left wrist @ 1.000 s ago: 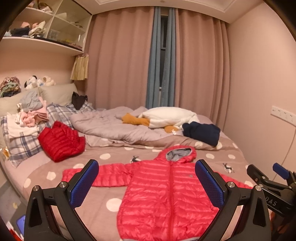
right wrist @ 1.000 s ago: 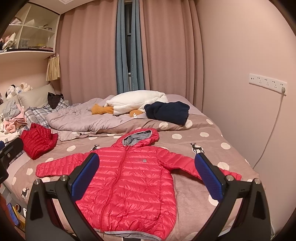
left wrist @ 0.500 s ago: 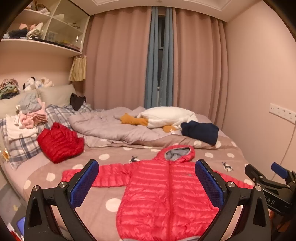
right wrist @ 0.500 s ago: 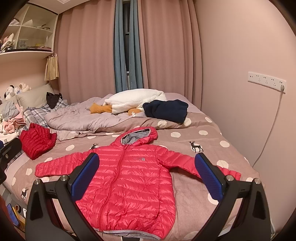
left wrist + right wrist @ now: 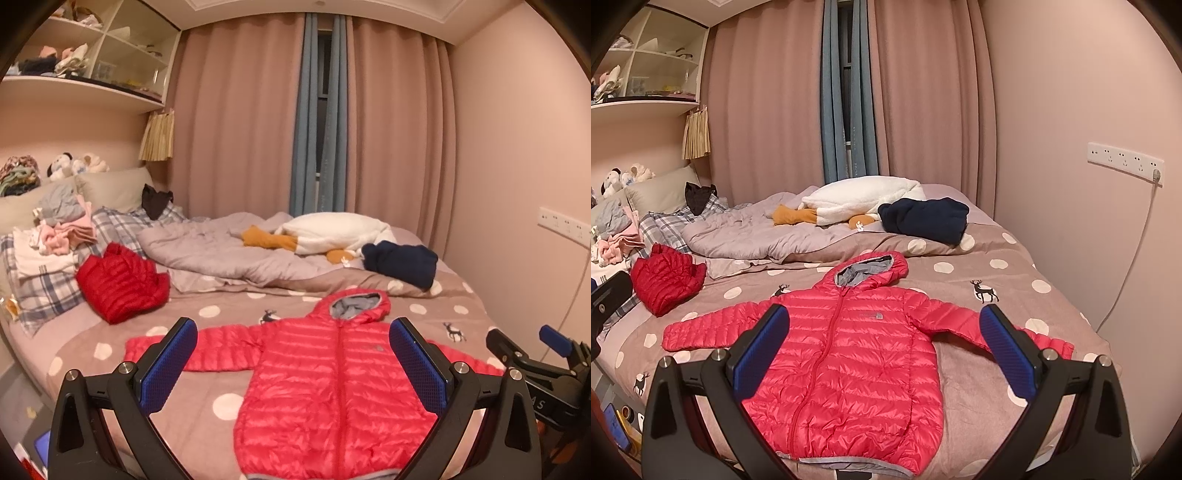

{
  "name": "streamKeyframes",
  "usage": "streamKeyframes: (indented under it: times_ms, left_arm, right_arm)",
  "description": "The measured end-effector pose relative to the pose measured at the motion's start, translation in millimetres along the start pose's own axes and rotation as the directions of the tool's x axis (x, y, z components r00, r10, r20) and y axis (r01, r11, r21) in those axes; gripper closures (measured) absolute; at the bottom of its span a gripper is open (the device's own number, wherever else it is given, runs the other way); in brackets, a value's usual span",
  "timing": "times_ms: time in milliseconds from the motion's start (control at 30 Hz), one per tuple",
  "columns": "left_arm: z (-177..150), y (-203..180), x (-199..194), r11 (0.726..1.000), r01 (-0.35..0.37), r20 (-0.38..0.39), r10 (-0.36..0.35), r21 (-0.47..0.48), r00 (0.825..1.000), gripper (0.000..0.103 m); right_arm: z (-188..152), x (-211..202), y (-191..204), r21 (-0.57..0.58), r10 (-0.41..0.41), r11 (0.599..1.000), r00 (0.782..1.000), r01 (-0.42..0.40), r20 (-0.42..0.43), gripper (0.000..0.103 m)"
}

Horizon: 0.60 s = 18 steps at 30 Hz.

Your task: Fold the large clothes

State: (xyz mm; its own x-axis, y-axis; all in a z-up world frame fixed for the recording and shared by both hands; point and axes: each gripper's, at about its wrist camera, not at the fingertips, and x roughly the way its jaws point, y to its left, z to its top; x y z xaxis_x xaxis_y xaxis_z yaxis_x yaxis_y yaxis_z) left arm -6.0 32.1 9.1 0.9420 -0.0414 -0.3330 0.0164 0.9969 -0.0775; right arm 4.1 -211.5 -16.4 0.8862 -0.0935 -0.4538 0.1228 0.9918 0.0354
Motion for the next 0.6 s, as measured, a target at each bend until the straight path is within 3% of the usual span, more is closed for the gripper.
streamKeyframes:
  times_ms: [600]
  left_arm:
    - [-1.6,3.8,-0.5,1.0,-0.006,0.001,0.006,0.004,1.0,0.0]
  right_arm:
    - [0.9,1.2,3.4,-0.01,-0.004,1.0,1.0,0.004,-0.006,0.0]
